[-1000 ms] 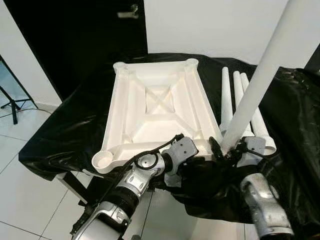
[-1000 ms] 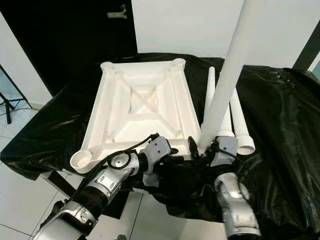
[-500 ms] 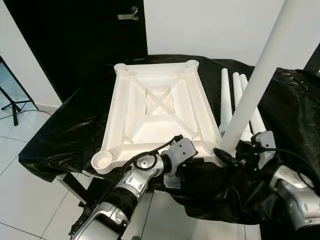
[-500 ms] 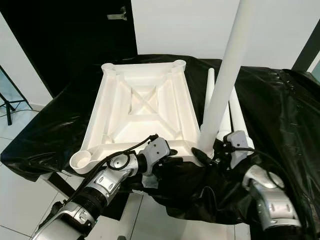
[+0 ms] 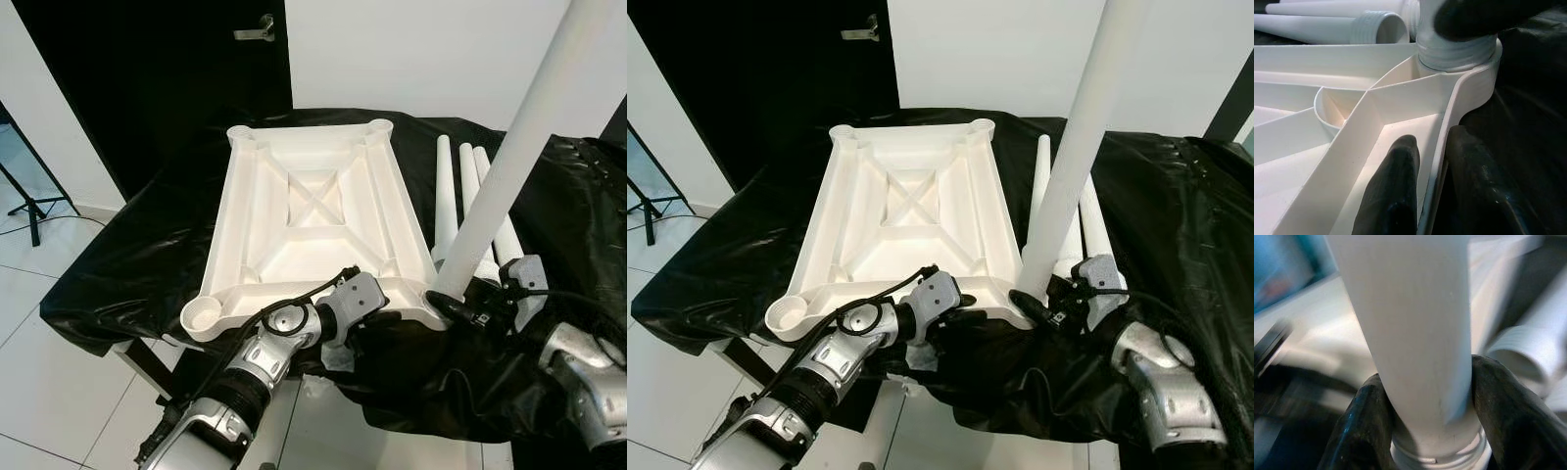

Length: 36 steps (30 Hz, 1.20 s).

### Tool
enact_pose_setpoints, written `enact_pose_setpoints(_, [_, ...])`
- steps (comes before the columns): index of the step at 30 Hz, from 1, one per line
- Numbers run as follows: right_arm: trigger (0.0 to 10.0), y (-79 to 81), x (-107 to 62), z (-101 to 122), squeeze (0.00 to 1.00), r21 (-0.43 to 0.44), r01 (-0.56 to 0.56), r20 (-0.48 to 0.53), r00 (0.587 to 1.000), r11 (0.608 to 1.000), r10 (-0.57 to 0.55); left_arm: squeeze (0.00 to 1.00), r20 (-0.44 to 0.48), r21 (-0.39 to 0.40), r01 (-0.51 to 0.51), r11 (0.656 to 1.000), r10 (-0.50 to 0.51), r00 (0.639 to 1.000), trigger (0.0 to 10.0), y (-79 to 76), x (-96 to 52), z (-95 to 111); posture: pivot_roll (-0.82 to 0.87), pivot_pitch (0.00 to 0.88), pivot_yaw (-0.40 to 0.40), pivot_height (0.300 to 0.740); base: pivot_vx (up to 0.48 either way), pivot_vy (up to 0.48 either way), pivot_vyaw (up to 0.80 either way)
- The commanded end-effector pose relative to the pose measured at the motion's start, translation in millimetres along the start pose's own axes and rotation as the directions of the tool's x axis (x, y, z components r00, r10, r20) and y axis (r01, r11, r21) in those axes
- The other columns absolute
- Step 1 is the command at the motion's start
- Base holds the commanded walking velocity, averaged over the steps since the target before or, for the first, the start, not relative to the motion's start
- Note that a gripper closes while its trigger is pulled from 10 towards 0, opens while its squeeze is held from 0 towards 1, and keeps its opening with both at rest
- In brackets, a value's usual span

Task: Building children table

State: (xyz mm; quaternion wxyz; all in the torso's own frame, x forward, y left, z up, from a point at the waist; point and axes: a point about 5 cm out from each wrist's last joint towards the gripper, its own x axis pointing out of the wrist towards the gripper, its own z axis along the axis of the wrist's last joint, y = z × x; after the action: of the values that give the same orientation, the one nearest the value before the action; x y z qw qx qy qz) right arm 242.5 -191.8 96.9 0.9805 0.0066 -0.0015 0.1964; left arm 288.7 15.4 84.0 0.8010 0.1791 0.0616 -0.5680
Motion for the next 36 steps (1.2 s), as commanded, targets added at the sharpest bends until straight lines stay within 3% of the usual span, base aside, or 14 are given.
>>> enact_pose_setpoints(1, [0.0, 5.0, 1.4, -8, 0.0, -0.002, 0.064, -0.026, 0.998, 0.998, -0.064, 0.0, -0.108, -0.053, 0.106, 0.993, -0.111, 0.988, 10.0, -20.4, 2.9, -24, 0.19, 0.0, -0.009, 0.74, 0.0, 0.0, 0.0])
enact_pose_setpoints(3, [0.0, 6.0, -3.0, -12, 0.0, 0.02, 0.215, -0.014, 0.977, 0.976, -0.214, 0.0, -0.108, -0.053, 0.107, 0.993, -0.112, 0.988, 10.0, -21.3, 2.8, -24, 0.2, 0.0, -0.009, 0.74, 0.0, 0.0, 0.0])
enact_pose_setpoints(6, [0.0, 4.2, -6.1, -13, 0.0, 0.017, 0.307, -0.012, 0.952, 0.952, -0.306, 0.0, -0.109, -0.055, 0.11, 0.992, -0.115, 0.987, 10.0, -22.3, 2.5, -25, 0.19, 0.0, -0.001, 0.74, 0.0, 0.0, 0.0])
enact_pose_setpoints(9, [0.0, -12.1, -16.2, -12, 0.0, -0.007, 0.532, 0.013, 0.847, 0.847, -0.532, 0.0, -0.115, -0.052, 0.122, 0.991, -0.127, 0.985, 10.0, -23.5, 1.3, -26, 0.19, 0.0, 0.005, 0.74, 0.0, 0.0, 0.0])
enact_pose_setpoints(18, [0.0, -6.1, -10.1, -13, 0.0, 0.062, 0.544, 0.002, 0.838, 0.837, -0.545, 0.0, -0.109, -0.047, 0.121, 0.992, -0.126, 0.986, 10.0, -21.7, 3.5, -23, 0.18, 0.0, 0.006, 0.74, 0.0, 0.0, 0.0])
enact_pose_setpoints(19, [4.7, -3.8, -7.8, -12, 0.0, 0.034, 0.513, 0.009, 0.858, 0.858, -0.514, 0.0, -0.108, -0.049, 0.121, 0.991, -0.126, 0.986, 10.0, -22.5, 3.9, -23, 0.18, 0.0, 0.003, 0.74, 0.0, 0.0, 0.0])
enact_pose_setpoints(20, [4.7, -2.1, -6.5, -11, 0.0, 0.013, 0.496, 0.011, 0.868, 0.868, -0.496, 0.0, -0.108, -0.049, 0.122, 0.991, -0.126, 0.986, 10.0, -23.1, 4.0, -23, 0.18, 0.0, 0.003, 0.74, 0.0, 0.0, 0.0])
enact_pose_setpoints(21, [10.0, -3.4, -4.3, -8, 0.11, 0.006, 0.473, 0.022, 0.881, 0.881, -0.473, 0.0, -0.108, -0.054, 0.118, 0.992, -0.123, 0.986, 10.0, -23.4, 3.8, -24, 0.19, 0.0, -0.004, 0.74, 0.0, 0.0, 0.0])
enact_pose_setpoints(22, [10.0, -3.4, -4.3, -8, 0.11, 0.006, 0.473, 0.022, 0.881, 0.881, -0.473, 0.0, -0.108, -0.054, 0.118, 0.992, -0.123, 0.986, 10.0, -23.4, 3.8, -24, 0.19, 0.0, -0.004, 0.74, 0.0, 0.0, 0.0])
enact_pose_setpoints(23, [10.0, -5.1, -1.8, -6, 1.0, 0.008, 0.446, 0.028, 0.895, 0.895, -0.446, 0.0, -0.108, -0.057, 0.115, 0.992, -0.12, 0.987, 10.0, -23.5, 3.4, -24, 0.19, 0.0, -0.003, 0.74, 0.0, 0.0, 0.0])
enact_pose_setpoints(29, [10.0, -15.4, 7.8, 0, 1.0, 0.005, 0.293, 0.0, 0.956, 0.956, -0.293, 0.0, -0.109, -0.059, 0.108, 0.992, -0.114, 0.987, 10.0, -22.6, 3.2, -24, 0.19, 0.0, -0.009, 0.74, 0.0, 0.0, 0.0])
enact_pose_setpoints(30, [10.0, -16.3, 11.1, 2, 0.0, 0.008, 0.207, -0.011, 0.978, 0.978, -0.207, 0.0, -0.109, -0.059, 0.105, 0.993, -0.111, 0.988, 10.0, -22.2, 3.2, -24, 0.19, 0.0, -0.009, 0.74, 0.0, 0.0, 0.0])
enact_pose_setpoints(34, [10.0, -16.4, 13.1, 4, 0.0, 0.012, 0.148, -0.018, 0.989, 0.989, -0.148, 0.0, -0.108, -0.059, 0.104, 0.993, -0.11, 0.988, 10.0, -22.0, 3.3, -24, 0.19, 0.0, -0.009, 0.74, 0.0, 0.0, 0.0])
enact_pose_setpoints(36, [10.0, -13.1, 16.3, 7, 0.0, 0.016, -0.009, -0.049, 0.999, 1.0, 0.01, 0.0, -0.107, -0.059, 0.104, 0.993, -0.109, 0.988, 10.0, -21.7, 3.4, -24, 0.18, 0.0, -0.006, 0.74, 0.0, 0.0, 0.0])
